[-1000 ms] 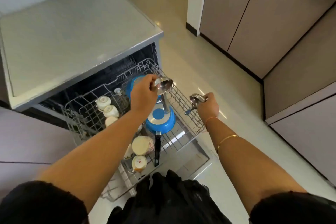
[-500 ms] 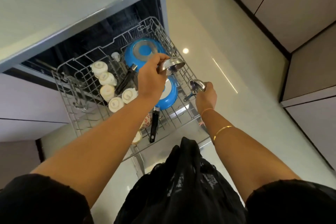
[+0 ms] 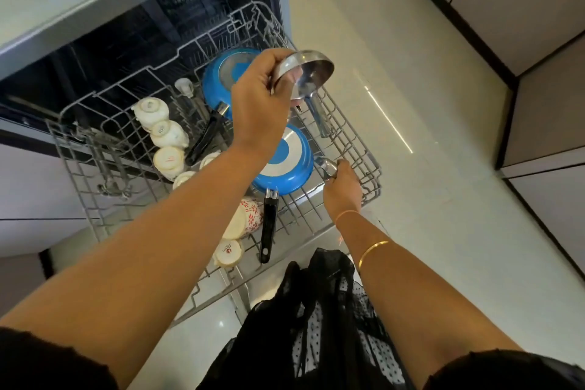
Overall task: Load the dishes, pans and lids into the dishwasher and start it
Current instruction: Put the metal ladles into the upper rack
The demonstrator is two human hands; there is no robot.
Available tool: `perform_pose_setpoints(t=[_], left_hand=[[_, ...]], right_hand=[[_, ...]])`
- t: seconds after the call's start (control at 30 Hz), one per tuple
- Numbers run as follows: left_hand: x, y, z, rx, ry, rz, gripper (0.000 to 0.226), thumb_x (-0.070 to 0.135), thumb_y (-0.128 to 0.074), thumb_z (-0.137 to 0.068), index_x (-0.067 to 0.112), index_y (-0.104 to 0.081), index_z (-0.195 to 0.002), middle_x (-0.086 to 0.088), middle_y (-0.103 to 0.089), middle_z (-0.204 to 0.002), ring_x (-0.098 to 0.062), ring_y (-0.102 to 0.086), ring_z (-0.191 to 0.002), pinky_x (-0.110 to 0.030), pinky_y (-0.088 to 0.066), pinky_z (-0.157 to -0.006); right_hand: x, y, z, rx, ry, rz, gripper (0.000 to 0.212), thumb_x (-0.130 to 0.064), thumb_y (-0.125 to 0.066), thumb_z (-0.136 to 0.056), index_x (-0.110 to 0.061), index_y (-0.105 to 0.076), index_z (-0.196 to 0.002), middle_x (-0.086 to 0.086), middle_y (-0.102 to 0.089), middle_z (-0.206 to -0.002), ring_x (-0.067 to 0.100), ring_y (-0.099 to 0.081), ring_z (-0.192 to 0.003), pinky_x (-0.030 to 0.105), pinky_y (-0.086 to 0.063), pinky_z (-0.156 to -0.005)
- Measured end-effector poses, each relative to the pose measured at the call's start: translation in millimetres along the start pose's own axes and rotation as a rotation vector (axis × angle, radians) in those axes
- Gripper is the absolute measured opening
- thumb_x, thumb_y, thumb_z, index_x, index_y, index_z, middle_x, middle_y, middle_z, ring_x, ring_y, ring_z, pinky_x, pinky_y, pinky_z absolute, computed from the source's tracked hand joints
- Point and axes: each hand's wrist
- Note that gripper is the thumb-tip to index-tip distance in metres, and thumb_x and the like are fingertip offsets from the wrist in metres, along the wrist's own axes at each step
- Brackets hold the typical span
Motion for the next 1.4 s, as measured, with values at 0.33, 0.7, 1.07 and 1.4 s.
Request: perform_pose_setpoints(t=[0.33, 0.7, 1.07, 1.4], left_hand=[[-5, 20, -21, -0.283, -0.051, -0.013, 0.019, -0.001, -0.061, -0.083, 0.012, -0.064, -0.097, 0.011, -0.063, -0.087, -0.004, -0.065, -0.080, -0.018, -0.055, -0.059], [-39, -19, -45, -0.484, -0.224, -0.346, 0.030, -0.006, -0.061, -0.077, 0.011, -0.070, -0.101, 0.003, -0.069, -0.090, 0.001, -0.058, -0.075, -0.003, -0.043, -0.065], [-78, -42, -65, -0.599, -0.070, -0.459, 0.039, -0.011, -0.058, -0.076, 0.013, -0.069, -0.104, 0.002, -0.067, -0.097, -0.009, -0.058, -0.087, -0.003, -0.042, -0.068], [-115, -65, -49, -0.866, 0.055, -1.059, 0.034, -0.004, -0.047, -0.087, 0.009, -0.056, -0.117, -0.019, -0.051, -0.116, -0.035, -0.052, -0.106, -0.034, -0.038, -0.076]], right_hand=[[-7, -7, -29, -0.182, -0.278, -0.005, 0.039, -0.011, -0.048, -0.092, -0.006, -0.040, -0.130, 0.018, -0.058, -0.118, 0.033, -0.059, -0.104, 0.045, -0.052, -0.088], [0, -11, -29, -0.165, -0.254, -0.025, 0.036, -0.015, -0.044, -0.095, -0.008, -0.040, -0.130, 0.017, -0.054, -0.122, 0.032, -0.057, -0.107, 0.042, -0.049, -0.091], [6, -10, -33, -0.200, -0.234, 0.033, 0.037, -0.012, -0.044, -0.094, -0.007, -0.038, -0.131, 0.019, -0.053, -0.120, 0.031, -0.057, -0.105, 0.043, -0.051, -0.090], [11, -13, -36, -0.194, -0.254, -0.086, 0.030, -0.010, -0.042, -0.095, -0.014, -0.043, -0.125, 0.014, -0.053, -0.111, 0.029, -0.057, -0.100, 0.045, -0.052, -0.089]])
Point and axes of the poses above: each hand's wrist, its own z-axis away from the middle knuckle, its own y-axis out of the back of the hand, x = y × z
